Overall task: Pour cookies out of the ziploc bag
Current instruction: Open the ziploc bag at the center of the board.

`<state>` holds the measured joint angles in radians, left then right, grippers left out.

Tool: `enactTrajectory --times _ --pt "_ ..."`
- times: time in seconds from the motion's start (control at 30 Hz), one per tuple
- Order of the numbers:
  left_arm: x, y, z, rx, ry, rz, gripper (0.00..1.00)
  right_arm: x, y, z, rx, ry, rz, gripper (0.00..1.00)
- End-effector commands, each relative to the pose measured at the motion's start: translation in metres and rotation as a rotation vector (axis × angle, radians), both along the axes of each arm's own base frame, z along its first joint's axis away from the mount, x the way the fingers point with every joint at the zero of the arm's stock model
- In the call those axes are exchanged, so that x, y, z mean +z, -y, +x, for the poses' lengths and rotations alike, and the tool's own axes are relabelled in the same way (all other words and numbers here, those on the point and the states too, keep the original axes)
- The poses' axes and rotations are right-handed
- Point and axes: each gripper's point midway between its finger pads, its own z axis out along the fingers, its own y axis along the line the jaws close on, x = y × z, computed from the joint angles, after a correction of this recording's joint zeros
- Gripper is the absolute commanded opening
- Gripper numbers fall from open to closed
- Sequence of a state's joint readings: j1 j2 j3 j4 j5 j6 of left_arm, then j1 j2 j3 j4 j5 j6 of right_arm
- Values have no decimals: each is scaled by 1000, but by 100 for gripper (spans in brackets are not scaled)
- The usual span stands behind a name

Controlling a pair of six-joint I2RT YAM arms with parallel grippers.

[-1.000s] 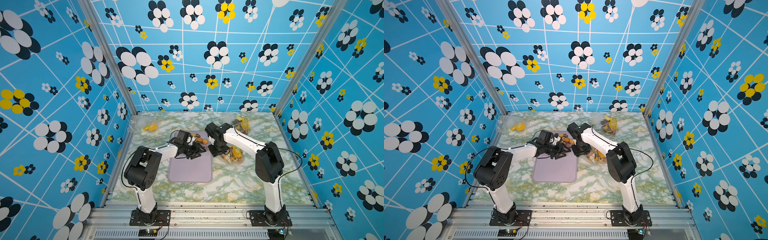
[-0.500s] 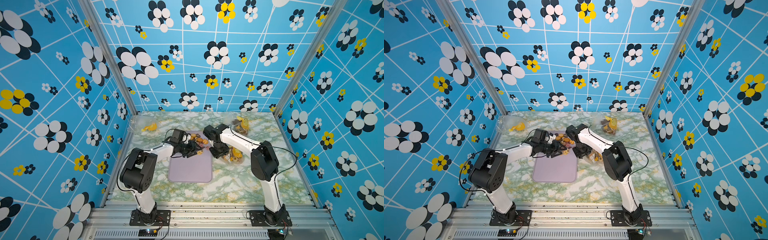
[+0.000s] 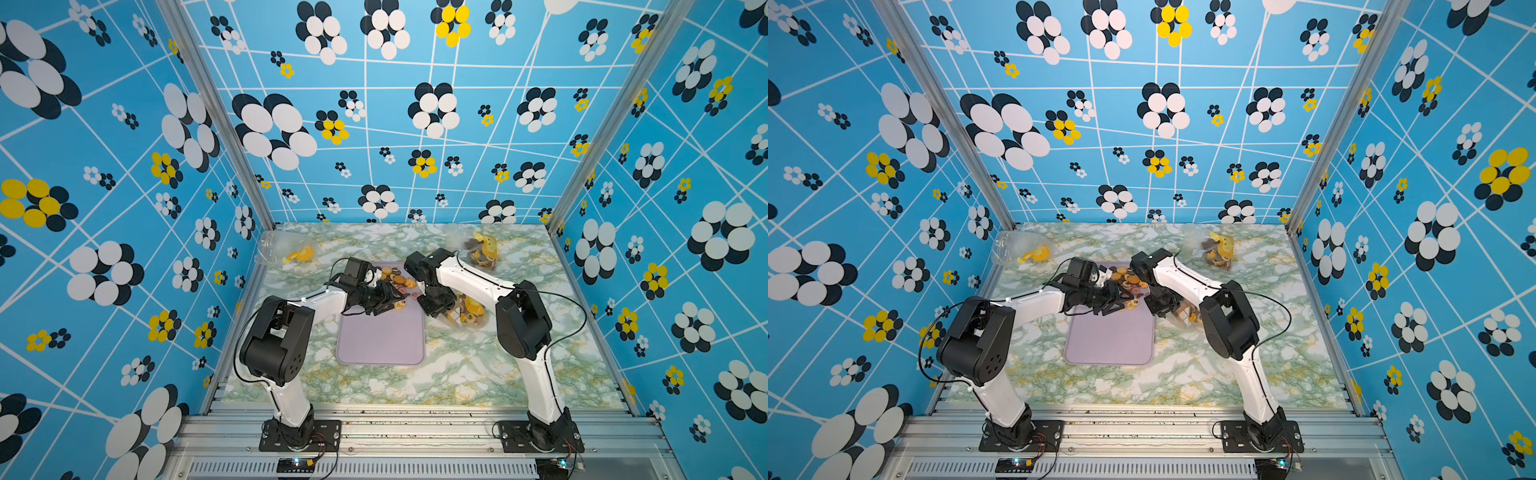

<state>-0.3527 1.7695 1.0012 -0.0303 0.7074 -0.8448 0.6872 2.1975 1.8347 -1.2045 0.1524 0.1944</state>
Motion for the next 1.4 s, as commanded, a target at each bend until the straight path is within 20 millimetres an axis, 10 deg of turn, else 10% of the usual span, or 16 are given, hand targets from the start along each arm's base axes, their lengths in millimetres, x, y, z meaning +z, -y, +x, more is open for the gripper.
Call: enactTrajectory --times 0.0,0.77,1.37 --pt "0 -2 -2 -4 2 -11 57 -2 5 -4 16 -18 -47 31" --pt "1 2 1 -5 3 -21 57 -5 10 -1 6 4 -74 0" --pt "-2 70 -8 -80 13 -80 56 17 42 30 -315 189 112 0"
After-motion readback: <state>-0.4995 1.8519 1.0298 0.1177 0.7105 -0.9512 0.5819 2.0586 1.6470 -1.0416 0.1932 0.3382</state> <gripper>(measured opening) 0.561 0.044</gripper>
